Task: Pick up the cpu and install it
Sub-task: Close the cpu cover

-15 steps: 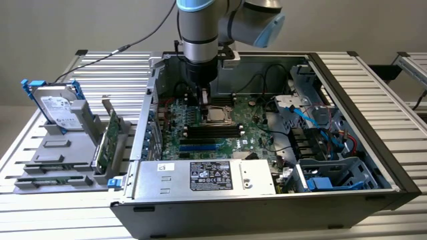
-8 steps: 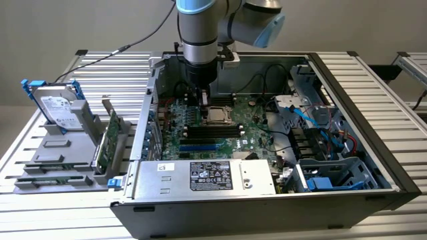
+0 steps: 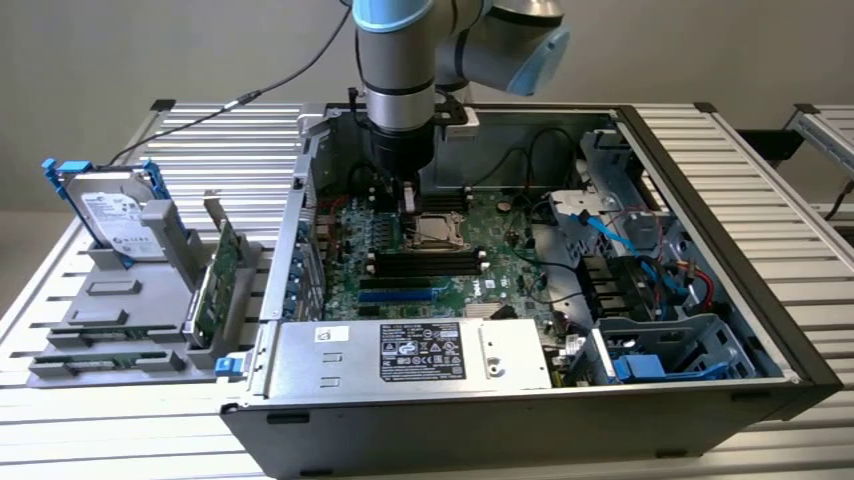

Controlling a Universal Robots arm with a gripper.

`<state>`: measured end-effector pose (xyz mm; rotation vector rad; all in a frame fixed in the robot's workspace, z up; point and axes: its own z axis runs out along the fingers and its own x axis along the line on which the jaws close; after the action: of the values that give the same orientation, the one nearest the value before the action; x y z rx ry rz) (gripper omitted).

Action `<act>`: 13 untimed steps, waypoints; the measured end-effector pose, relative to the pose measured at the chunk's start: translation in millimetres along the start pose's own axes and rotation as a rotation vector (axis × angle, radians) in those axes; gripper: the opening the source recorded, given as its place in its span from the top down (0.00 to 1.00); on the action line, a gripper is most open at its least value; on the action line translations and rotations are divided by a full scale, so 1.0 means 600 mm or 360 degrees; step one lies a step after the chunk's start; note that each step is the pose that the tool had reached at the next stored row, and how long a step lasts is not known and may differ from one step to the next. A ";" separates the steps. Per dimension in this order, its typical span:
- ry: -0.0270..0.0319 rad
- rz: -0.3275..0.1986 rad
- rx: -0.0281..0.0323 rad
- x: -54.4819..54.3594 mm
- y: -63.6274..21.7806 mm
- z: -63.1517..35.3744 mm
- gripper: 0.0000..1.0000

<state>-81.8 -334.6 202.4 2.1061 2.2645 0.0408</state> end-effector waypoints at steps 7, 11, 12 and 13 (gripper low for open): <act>0.00008 0.0000 -0.00006 0.000 0.001 -0.010 0.89; 0.00009 0.0000 -0.00008 0.000 0.001 -0.014 0.89; 0.00010 0.0000 -0.00009 0.000 0.000 -0.014 0.89; 0.00008 0.0000 -0.00008 0.000 -0.001 -0.014 0.89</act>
<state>-83.0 -334.6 210.9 2.1061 2.2644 0.0419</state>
